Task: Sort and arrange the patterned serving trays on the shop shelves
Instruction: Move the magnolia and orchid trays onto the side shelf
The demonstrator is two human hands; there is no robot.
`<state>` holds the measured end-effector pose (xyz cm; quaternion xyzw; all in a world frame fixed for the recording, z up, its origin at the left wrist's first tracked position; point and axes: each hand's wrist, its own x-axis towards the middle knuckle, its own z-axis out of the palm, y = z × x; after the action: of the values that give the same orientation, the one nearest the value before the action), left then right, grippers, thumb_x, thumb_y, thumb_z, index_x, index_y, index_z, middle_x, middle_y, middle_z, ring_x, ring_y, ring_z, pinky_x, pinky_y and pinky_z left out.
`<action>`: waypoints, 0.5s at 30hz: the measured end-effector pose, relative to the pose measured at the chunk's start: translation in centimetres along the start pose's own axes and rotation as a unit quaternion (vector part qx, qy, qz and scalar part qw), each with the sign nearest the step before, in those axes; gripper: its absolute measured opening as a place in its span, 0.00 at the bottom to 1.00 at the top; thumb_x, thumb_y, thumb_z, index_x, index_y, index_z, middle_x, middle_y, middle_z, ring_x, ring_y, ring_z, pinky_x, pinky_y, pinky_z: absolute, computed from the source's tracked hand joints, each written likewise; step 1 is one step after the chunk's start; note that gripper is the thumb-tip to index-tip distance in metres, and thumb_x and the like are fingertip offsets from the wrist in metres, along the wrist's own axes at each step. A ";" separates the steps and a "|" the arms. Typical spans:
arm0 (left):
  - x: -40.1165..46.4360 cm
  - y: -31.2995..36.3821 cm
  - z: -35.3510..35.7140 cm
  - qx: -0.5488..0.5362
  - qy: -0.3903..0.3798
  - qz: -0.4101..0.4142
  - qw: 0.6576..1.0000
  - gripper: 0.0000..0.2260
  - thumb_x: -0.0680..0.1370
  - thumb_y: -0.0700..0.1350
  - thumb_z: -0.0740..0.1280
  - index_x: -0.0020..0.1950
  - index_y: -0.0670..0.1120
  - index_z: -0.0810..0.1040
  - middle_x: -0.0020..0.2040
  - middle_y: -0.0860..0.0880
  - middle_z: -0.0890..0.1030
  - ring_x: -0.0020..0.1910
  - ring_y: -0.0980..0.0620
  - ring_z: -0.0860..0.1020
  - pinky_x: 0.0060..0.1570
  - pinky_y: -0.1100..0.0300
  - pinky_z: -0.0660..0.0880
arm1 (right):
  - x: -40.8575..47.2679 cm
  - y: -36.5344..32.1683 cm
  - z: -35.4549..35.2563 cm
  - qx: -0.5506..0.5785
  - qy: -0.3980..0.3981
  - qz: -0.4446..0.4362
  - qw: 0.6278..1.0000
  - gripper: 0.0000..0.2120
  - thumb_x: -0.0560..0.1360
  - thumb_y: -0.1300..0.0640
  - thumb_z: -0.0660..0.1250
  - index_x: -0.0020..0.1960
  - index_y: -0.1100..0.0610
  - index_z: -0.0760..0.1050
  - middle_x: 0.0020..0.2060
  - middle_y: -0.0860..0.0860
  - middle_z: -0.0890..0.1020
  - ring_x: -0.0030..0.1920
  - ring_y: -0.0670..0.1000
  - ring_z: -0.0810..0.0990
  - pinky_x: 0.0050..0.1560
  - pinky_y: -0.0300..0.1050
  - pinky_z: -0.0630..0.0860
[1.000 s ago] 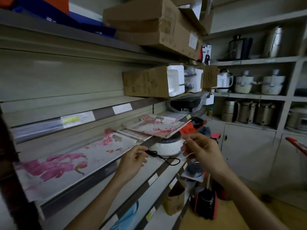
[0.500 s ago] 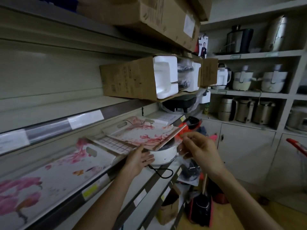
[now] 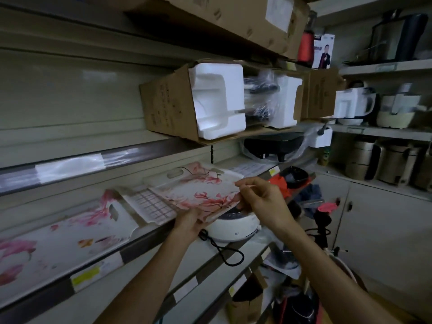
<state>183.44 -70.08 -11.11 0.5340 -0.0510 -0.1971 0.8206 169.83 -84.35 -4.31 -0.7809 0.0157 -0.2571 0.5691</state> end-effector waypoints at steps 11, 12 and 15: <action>-4.2 1.0 -0.6 -0.011 0.139 0.034 0.990 0.10 0.78 0.30 0.56 0.46 0.37 0.77 0.44 0.40 0.82 0.44 0.42 0.80 0.27 0.52 0.81 | 8.5 4.2 -5.8 -0.064 -0.033 -0.031 0.997 0.05 0.79 0.57 0.63 0.50 0.52 0.78 0.37 0.48 0.85 0.38 0.47 0.83 0.38 0.43 0.79; -4.8 1.0 -1.1 -0.011 0.147 0.040 0.988 0.09 0.78 0.30 0.57 0.46 0.36 0.76 0.45 0.39 0.82 0.42 0.42 0.81 0.27 0.53 0.81 | 9.3 4.5 -5.9 -0.077 -0.035 -0.034 0.996 0.05 0.80 0.58 0.63 0.50 0.52 0.78 0.38 0.47 0.85 0.39 0.45 0.82 0.37 0.39 0.77; -6.6 1.2 -2.9 -0.003 0.157 0.063 0.986 0.08 0.77 0.30 0.59 0.51 0.33 0.78 0.47 0.37 0.85 0.43 0.41 0.84 0.35 0.48 0.83 | 11.9 5.4 -5.8 -0.117 -0.037 -0.036 0.992 0.06 0.79 0.60 0.63 0.51 0.56 0.79 0.44 0.50 0.85 0.41 0.44 0.81 0.40 0.33 0.74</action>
<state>178.57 -64.75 -10.44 0.5516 0.0457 -0.0587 0.8308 179.14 -95.09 -3.29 -0.8510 -0.0036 -0.2452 0.4645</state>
